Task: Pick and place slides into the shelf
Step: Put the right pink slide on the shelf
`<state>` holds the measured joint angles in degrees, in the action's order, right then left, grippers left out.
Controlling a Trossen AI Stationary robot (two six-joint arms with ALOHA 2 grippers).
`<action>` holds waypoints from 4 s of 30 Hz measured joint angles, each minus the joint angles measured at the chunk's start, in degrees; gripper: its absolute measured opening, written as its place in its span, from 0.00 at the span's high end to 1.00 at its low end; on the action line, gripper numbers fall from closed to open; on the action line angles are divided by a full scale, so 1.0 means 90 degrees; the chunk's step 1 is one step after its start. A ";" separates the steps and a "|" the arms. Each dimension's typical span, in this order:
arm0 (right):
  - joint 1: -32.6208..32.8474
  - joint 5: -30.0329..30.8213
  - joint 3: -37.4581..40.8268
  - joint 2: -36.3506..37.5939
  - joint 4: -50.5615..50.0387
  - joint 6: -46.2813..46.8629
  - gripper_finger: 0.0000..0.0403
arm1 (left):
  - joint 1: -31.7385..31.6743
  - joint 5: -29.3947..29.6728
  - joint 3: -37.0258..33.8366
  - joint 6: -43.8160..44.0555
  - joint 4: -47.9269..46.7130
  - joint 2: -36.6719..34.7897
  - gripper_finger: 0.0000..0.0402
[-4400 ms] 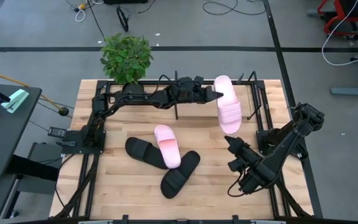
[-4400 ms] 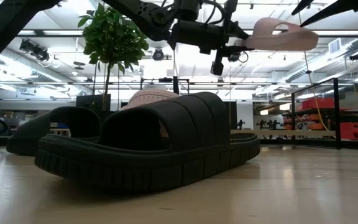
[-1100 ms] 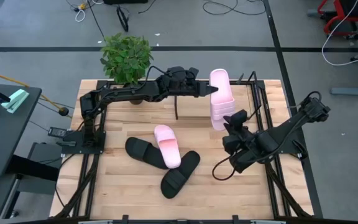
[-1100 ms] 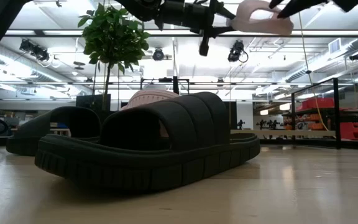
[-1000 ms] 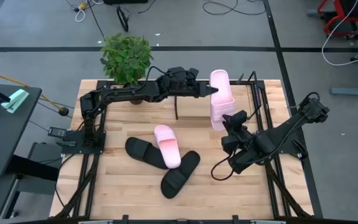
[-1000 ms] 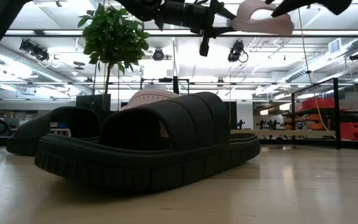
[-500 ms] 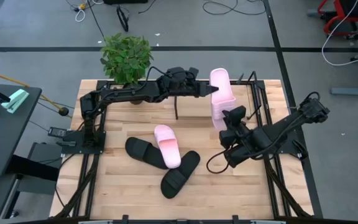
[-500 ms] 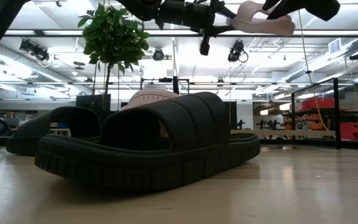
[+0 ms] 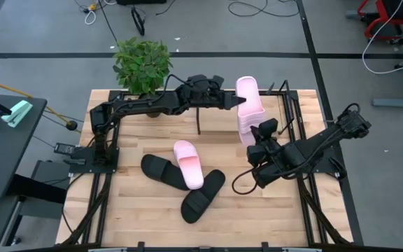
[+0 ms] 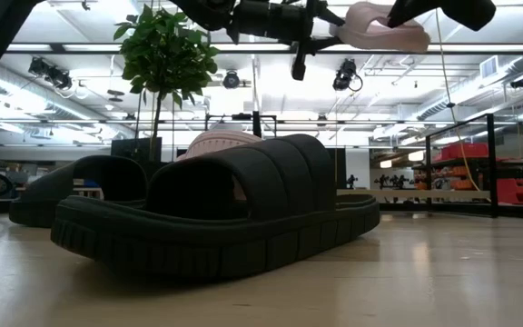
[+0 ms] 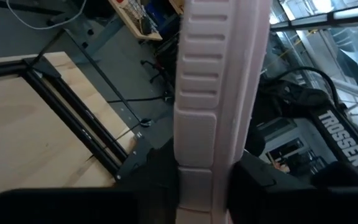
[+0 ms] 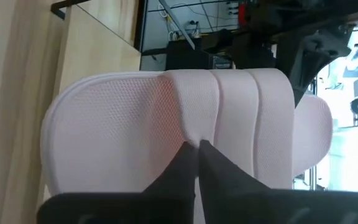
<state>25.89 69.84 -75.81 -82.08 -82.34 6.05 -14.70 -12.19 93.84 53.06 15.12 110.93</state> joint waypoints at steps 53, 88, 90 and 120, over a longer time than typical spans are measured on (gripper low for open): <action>-0.2383 -0.1261 0.0428 0.1025 -0.0846 0.1678 1.00 | -0.0100 -0.3228 -0.0005 -0.0648 0.0099 0.0000 0.52; -0.3200 -0.0936 0.1513 0.1732 0.0518 -0.0400 1.00 | 0.3489 0.4908 -0.4458 -0.2677 0.0034 -0.3161 0.59; -0.3301 -0.0922 0.1642 0.1739 0.0761 -0.0582 1.00 | 0.3606 0.5082 -0.4730 -0.2632 0.0265 -0.3260 0.59; -0.4420 -0.1420 0.3405 0.1744 0.3584 -0.2692 1.00 | 0.4539 0.7070 -0.5275 -0.1936 -0.0312 -0.3229 0.60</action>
<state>-13.89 57.05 -45.17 -66.39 -50.08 -18.17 26.15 51.44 46.37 35.64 12.31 81.88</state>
